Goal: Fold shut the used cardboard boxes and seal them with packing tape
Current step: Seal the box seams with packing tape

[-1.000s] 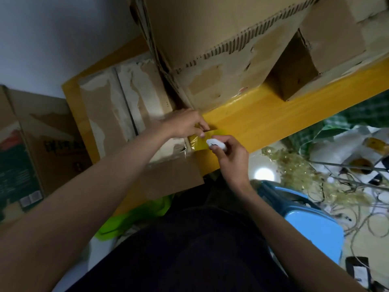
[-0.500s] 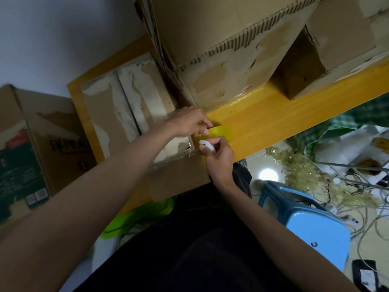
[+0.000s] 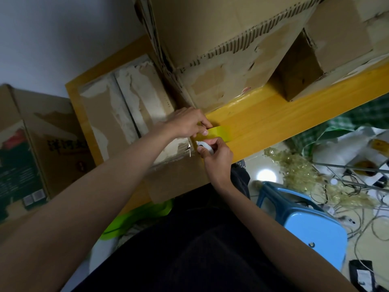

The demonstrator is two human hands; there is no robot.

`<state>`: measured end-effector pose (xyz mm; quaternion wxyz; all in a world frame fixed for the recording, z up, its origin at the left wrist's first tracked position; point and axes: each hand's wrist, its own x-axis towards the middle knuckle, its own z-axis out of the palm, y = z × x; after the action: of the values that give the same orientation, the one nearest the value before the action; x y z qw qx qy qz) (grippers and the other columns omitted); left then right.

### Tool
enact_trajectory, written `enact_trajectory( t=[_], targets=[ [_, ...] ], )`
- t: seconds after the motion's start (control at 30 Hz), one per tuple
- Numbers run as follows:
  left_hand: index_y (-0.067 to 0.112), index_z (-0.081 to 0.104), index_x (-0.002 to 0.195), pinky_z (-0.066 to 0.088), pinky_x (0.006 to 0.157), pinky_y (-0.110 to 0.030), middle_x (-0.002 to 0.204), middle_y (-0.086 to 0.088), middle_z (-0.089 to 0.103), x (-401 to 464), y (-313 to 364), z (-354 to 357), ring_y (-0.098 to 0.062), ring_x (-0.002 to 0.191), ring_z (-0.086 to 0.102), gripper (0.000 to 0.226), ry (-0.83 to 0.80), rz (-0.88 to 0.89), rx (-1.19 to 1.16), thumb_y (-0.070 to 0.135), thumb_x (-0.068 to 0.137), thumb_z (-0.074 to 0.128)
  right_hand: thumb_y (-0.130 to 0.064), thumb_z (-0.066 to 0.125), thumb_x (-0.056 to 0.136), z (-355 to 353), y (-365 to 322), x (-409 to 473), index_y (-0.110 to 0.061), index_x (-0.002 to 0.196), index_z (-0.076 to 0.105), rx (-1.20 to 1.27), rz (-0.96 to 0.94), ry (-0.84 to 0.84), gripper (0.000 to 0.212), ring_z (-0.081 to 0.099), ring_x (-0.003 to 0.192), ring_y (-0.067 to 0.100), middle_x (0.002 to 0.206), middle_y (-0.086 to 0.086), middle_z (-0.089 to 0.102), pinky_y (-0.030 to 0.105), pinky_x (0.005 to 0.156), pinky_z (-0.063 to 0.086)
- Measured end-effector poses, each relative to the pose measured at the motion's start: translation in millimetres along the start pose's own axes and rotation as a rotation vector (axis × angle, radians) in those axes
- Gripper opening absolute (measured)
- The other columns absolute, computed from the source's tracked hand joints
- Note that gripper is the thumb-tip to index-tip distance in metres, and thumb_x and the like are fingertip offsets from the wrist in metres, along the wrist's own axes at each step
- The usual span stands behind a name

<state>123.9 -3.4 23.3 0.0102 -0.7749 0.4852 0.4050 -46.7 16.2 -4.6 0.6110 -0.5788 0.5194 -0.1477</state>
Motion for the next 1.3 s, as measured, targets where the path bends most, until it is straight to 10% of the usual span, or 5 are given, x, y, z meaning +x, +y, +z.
enact_trajectory(
  t=[0.37,0.6,0.93,1.3],
  targets=[
    [0.042,0.072,0.115,0.052,0.093,-0.034,0.073,0.009,0.075,-1,1,-2,0.001,0.075,0.068,0.026,-0.014,-0.035,-0.022,0.04,0.089,0.072,-0.008,0.078,0.082,5,2,4,-0.014,0.086,0.066,-0.097,-0.054,-0.038,0.014,0.064,0.074,0.019,0.082,0.0,0.071,0.035,0.065,0.05],
    [0.038,0.07,0.122,0.05,0.094,-0.033,0.073,0.006,0.075,-3,1,-6,-0.001,0.075,0.066,0.031,-0.029,-0.058,-0.031,0.038,0.09,0.071,-0.005,0.072,0.085,-15,25,-3,-0.015,0.083,0.063,-0.252,-0.054,-0.144,0.013,0.059,0.072,0.012,0.081,0.0,0.066,0.008,0.058,0.038],
    [0.035,0.069,0.123,0.044,0.106,-0.044,0.083,0.007,0.077,3,-7,-2,0.007,0.073,0.063,0.033,-0.039,-0.056,-0.094,0.037,0.09,0.071,-0.001,0.062,0.09,-74,42,84,-0.008,0.124,0.064,-0.509,-0.038,0.007,0.035,0.064,0.102,0.034,0.116,0.017,0.068,0.033,0.081,0.047],
    [0.042,0.073,0.112,0.049,0.1,-0.039,0.089,0.012,0.076,9,-9,2,0.012,0.064,0.061,0.024,-0.047,-0.032,-0.073,0.039,0.089,0.072,-0.001,0.076,0.07,-52,-6,101,-0.013,0.145,0.048,-0.624,-0.34,-0.666,0.081,0.042,0.135,0.032,0.144,0.012,0.051,0.038,0.111,0.036]
  ],
)
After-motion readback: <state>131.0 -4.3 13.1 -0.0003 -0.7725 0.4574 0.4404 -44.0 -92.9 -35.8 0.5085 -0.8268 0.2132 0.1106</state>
